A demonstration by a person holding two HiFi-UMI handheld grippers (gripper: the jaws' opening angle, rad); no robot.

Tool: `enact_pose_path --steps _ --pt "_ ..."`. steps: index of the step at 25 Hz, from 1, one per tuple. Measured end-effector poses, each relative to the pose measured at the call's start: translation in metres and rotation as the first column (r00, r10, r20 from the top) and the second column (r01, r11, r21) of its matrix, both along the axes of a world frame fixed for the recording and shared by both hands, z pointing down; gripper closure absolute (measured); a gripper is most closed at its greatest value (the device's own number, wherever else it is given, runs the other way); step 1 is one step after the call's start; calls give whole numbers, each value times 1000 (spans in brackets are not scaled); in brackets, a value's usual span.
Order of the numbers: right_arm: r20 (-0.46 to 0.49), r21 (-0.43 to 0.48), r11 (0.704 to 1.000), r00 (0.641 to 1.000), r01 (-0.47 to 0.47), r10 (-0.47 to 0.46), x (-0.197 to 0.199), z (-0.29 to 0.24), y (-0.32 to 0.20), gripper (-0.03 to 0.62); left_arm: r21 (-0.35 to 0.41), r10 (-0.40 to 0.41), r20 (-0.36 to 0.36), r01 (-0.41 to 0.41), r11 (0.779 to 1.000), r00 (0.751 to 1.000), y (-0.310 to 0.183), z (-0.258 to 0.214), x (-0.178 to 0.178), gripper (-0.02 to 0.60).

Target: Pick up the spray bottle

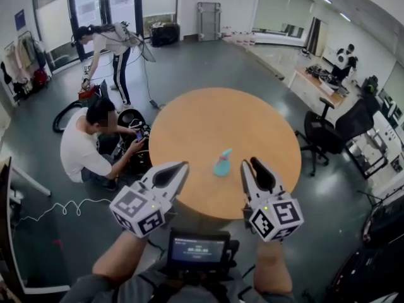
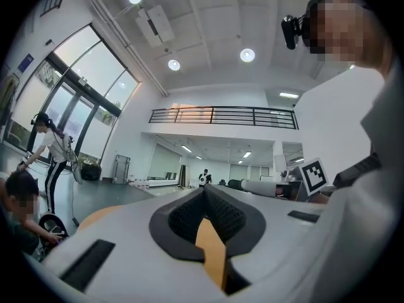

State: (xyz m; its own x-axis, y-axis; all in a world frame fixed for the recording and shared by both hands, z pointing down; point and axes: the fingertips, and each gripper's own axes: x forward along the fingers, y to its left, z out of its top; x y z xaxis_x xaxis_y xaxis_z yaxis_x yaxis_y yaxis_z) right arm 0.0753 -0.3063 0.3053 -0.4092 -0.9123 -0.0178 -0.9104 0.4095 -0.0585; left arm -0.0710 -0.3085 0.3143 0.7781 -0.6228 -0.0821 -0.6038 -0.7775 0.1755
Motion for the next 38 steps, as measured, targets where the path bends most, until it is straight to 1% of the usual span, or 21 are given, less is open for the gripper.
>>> enact_pose_path --steps 2,6,8,10,12,16,18,19,20,21,23,25,26,28,29,31,34,36,37,38 --pt "3 -3 1000 1000 13 -13 12 0 -11 488 -8 -6 -1 6 1000 1000 -11 1 12 578" --pt "10 -13 999 999 52 -52 30 4 -32 487 -1 -12 20 12 1000 1000 -31 5 37 578" --pt "5 -26 996 996 86 -86 36 8 -42 472 -4 -30 24 30 1000 999 -43 8 46 578" --pt "-5 -40 992 993 120 -120 41 13 -52 444 -11 -58 24 58 998 998 -54 10 53 578" --pt "-7 -45 988 989 147 -147 47 14 -60 444 -18 -80 34 81 997 996 -60 11 58 578" --pt "20 -45 984 985 172 -171 53 17 -75 440 -28 -107 69 109 994 992 -69 14 60 578" --pt "20 -55 980 981 192 -191 54 23 -78 421 -32 -117 73 120 992 990 -72 16 62 578" --pt "10 -62 977 979 203 -203 54 26 -80 397 -33 -121 73 123 992 990 -74 17 64 578" --pt "-2 -68 975 977 213 -214 55 30 -82 356 -35 -122 73 125 992 990 -77 18 66 578" --pt "-11 -71 973 975 221 -222 55 32 -85 334 -39 -122 73 125 991 990 -80 19 68 578" --pt "-8 -76 970 973 229 -230 56 37 -89 328 -52 -117 77 121 991 990 -85 25 72 578" --pt "-6 -84 969 973 231 -232 55 43 -93 322 -72 -108 84 114 991 991 -90 33 72 577" --pt "-9 -90 969 972 231 -233 54 47 -95 303 -82 -102 85 109 991 991 -92 38 71 577" --pt "-16 -104 968 973 229 -232 51 54 -97 301 -96 -89 77 96 991 993 -96 45 68 522" --pt "-18 -113 967 973 228 -231 48 58 -98 301 -100 -86 73 93 991 994 -100 47 65 521" --pt "-28 -135 962 969 239 -245 43 69 -100 270 -107 -94 70 101 989 993 -107 53 59 521" --pt "-48 -174 952 964 250 -262 38 88 -100 245 -122 -108 74 117 986 991 -117 66 52 522" --pt "-57 -191 952 965 241 -256 38 101 -103 241 -131 -113 78 122 984 991 -122 76 48 520" --pt "-61 -200 952 966 233 -250 37 107 -105 241 -137 -110 76 120 983 991 -124 80 46 510" --pt "-65 -210 951 968 226 -244 36 114 -107 233 -144 -103 70 113 983 992 -125 85 45 486"
